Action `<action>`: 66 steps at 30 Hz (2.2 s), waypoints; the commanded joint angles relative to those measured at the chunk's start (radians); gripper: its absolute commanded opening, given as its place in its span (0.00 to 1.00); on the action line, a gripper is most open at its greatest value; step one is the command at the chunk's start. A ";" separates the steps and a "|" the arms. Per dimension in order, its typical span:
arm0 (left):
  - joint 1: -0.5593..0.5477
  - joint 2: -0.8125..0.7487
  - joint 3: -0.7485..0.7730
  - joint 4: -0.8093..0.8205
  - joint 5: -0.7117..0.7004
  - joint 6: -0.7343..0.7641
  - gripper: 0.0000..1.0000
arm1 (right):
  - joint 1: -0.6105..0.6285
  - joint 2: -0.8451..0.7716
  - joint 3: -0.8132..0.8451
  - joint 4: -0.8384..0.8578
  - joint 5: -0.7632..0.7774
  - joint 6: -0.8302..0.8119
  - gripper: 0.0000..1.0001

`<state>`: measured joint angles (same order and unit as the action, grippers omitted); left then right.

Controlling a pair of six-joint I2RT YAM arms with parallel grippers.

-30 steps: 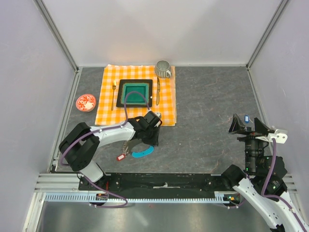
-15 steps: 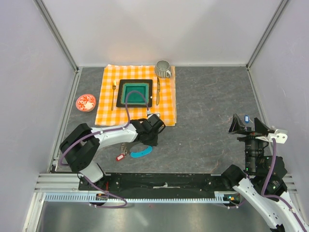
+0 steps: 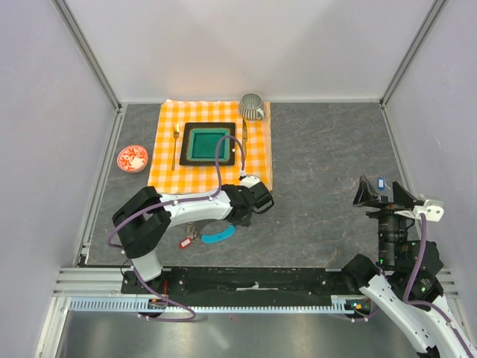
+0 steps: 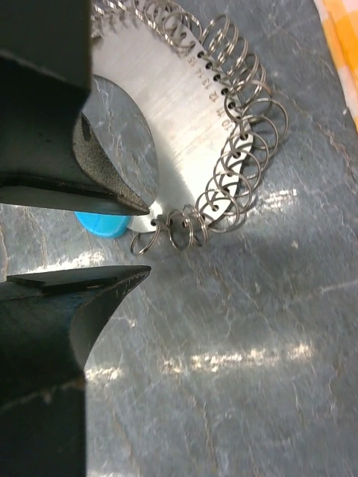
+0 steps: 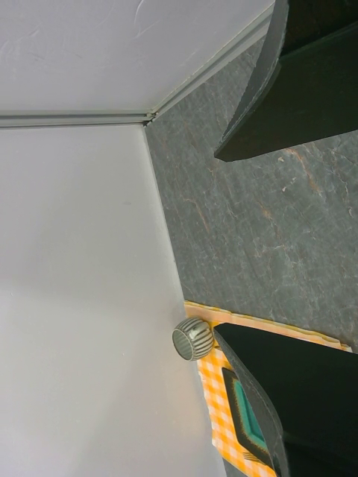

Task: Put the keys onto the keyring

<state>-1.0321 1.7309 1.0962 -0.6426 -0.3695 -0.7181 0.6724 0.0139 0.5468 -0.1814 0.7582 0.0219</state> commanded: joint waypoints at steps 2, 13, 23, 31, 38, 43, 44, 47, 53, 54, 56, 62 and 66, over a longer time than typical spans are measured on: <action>-0.031 0.038 0.060 -0.085 -0.112 -0.063 0.39 | 0.007 -0.009 0.022 0.010 0.006 -0.002 0.98; -0.052 0.053 0.065 -0.114 -0.127 -0.076 0.27 | 0.007 -0.009 0.022 0.010 0.003 0.000 0.98; -0.051 -0.019 0.014 -0.134 -0.181 -0.124 0.21 | 0.007 -0.009 0.022 0.010 0.001 0.004 0.98; -0.040 -0.068 -0.035 -0.117 -0.204 -0.176 0.20 | 0.007 -0.009 0.025 0.008 -0.002 0.007 0.98; -0.036 -0.131 -0.079 -0.045 -0.169 -0.236 0.34 | 0.007 -0.009 0.028 0.000 0.004 0.006 0.98; -0.023 -0.180 -0.116 0.014 -0.166 -0.274 0.43 | 0.006 -0.009 0.030 0.000 0.004 0.007 0.98; -0.016 -0.176 -0.119 0.018 -0.160 -0.274 0.43 | 0.007 -0.009 0.030 0.000 0.006 0.007 0.98; 0.015 -0.160 -0.128 0.047 -0.120 -0.265 0.42 | 0.006 -0.009 0.030 -0.001 0.007 0.007 0.98; 0.037 -0.134 -0.147 0.106 -0.062 -0.245 0.33 | 0.007 -0.009 0.030 -0.004 0.007 0.009 0.98; 0.037 -0.120 -0.145 0.107 -0.060 -0.245 0.33 | 0.006 -0.009 0.031 -0.003 0.007 0.009 0.98; 0.041 -0.110 -0.147 0.109 -0.057 -0.247 0.31 | 0.007 -0.009 0.031 -0.004 0.007 0.009 0.98; 0.046 -0.080 -0.148 0.109 -0.048 -0.242 0.28 | 0.007 -0.009 0.031 -0.006 0.007 0.010 0.98; 0.046 -0.091 -0.154 0.109 -0.037 -0.238 0.18 | 0.007 -0.009 0.033 -0.004 0.009 0.010 0.98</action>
<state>-0.9905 1.6451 0.9485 -0.5655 -0.4076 -0.9245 0.6724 0.0139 0.5468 -0.1967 0.7586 0.0265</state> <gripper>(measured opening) 0.229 0.982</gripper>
